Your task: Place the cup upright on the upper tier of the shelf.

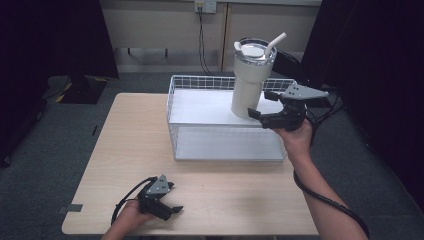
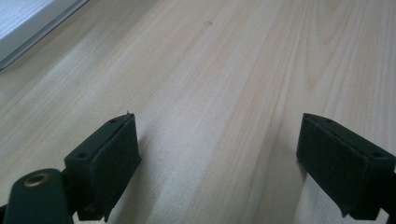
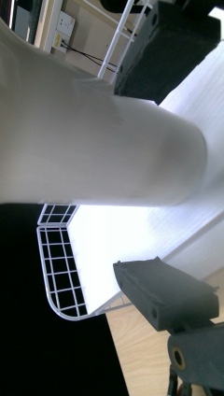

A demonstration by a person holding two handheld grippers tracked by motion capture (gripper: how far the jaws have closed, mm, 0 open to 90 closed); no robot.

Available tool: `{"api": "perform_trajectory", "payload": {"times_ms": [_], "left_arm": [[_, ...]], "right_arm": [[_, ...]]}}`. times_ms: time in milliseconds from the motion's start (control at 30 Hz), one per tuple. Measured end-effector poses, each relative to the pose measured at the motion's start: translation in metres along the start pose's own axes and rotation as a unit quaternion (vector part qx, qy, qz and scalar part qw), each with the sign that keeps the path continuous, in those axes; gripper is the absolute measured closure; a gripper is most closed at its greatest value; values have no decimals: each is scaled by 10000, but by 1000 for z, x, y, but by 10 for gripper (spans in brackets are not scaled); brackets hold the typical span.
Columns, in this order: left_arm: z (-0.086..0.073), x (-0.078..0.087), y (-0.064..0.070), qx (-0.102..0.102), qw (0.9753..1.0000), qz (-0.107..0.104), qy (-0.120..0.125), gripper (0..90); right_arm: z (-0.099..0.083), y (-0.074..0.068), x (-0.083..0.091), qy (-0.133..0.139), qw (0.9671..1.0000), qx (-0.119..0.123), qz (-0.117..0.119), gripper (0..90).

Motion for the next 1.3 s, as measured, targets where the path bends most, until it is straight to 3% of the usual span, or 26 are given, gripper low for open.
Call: {"api": "perform_trajectory", "payload": {"times_ms": [700, 1000, 1300], "left_arm": [[0, 0, 0, -13, 10000, -1, -13, 124], [0, 0, 0, -13, 10000, 3, -16, 124], [0, 0, 0, -15, 10000, 0, -13, 124]], "right_arm": [[-23, -47, 20, 28, 9984, 233, 515, 127], [-50, -67, 23, -87, 9974, 195, 687, 125], [-78, -72, 23, -219, 9970, 185, 725, 126]]}}
Point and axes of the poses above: each handheld gripper's, and its own axes: x roughly backward along the jaws, z roughly out of its top, y roughly to its right, the point moved 8 cm from there along -x, roughly forward along the jaws, and after that the axes turned 6 degrees about x, right-handed, at the moved point
